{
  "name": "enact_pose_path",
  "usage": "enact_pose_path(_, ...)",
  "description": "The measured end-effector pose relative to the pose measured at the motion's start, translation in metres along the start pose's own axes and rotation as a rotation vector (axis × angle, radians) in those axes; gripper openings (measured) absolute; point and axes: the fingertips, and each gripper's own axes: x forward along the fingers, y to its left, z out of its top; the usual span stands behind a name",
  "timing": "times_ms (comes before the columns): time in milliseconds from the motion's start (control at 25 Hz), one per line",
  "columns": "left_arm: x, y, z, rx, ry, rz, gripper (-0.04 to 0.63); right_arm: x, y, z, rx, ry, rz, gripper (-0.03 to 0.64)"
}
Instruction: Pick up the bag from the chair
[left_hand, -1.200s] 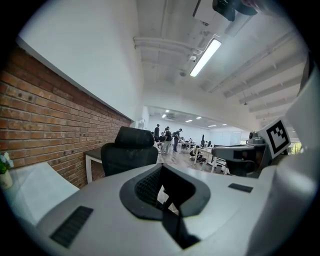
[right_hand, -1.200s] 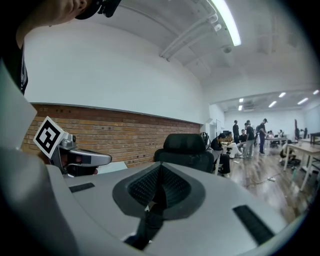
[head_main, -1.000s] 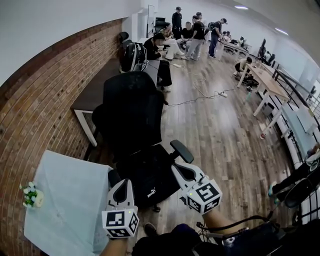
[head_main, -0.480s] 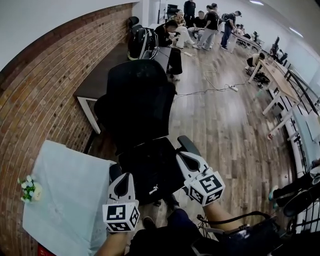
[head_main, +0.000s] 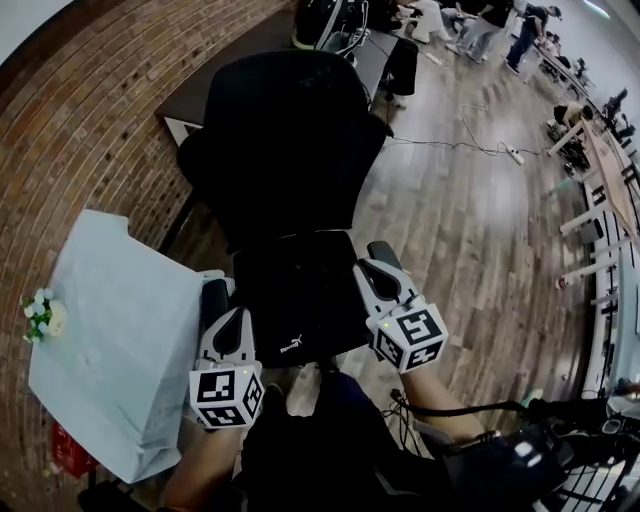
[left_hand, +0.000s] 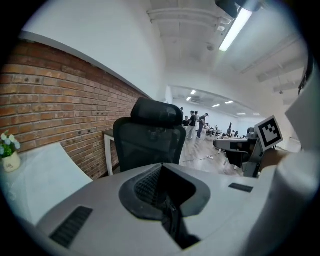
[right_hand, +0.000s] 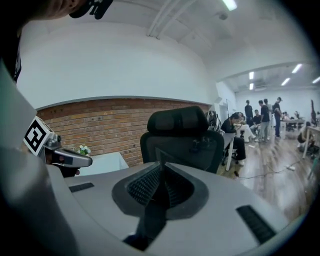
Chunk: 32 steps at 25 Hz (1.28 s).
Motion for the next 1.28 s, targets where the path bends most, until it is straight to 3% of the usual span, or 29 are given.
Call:
enact_pose_path(120, 0.017, 0.005, -0.021, -0.025, 0.049, 0.065, 0.011, 0.023, -0.014, -0.025, 0.016, 0.063, 0.055, 0.034)
enact_pose_path(280, 0.036, 0.016, -0.048, -0.079, 0.101, 0.152, 0.012, 0.057, -0.025, -0.063, 0.035, 0.157, 0.132, 0.129)
enact_pose_path(520, 0.057, 0.032, -0.113, -0.136, 0.204, 0.271, 0.015, 0.100, -0.039, -0.127, 0.051, 0.282, 0.197, 0.170)
enact_pose_path(560, 0.061, 0.033, -0.125, -0.150, 0.226, 0.279, 0.037, 0.106, -0.040, -0.138, 0.057, 0.302, 0.207, 0.177)
enact_pose_path(640, 0.067, 0.033, -0.151, -0.196, 0.275, 0.291, 0.162, 0.116, -0.043, -0.162, 0.068, 0.343, 0.224, 0.187)
enact_pose_path(1120, 0.077, 0.079, -0.285, -0.236, 0.473, 0.580, 0.211, 0.160, -0.049, -0.289, 0.066, 0.523, 0.283, 0.218)
enact_pose_path(1280, 0.072, 0.091, -0.325, -0.255, 0.527, 0.660, 0.262, 0.171, -0.047, -0.328, 0.074, 0.572, 0.296, 0.235)
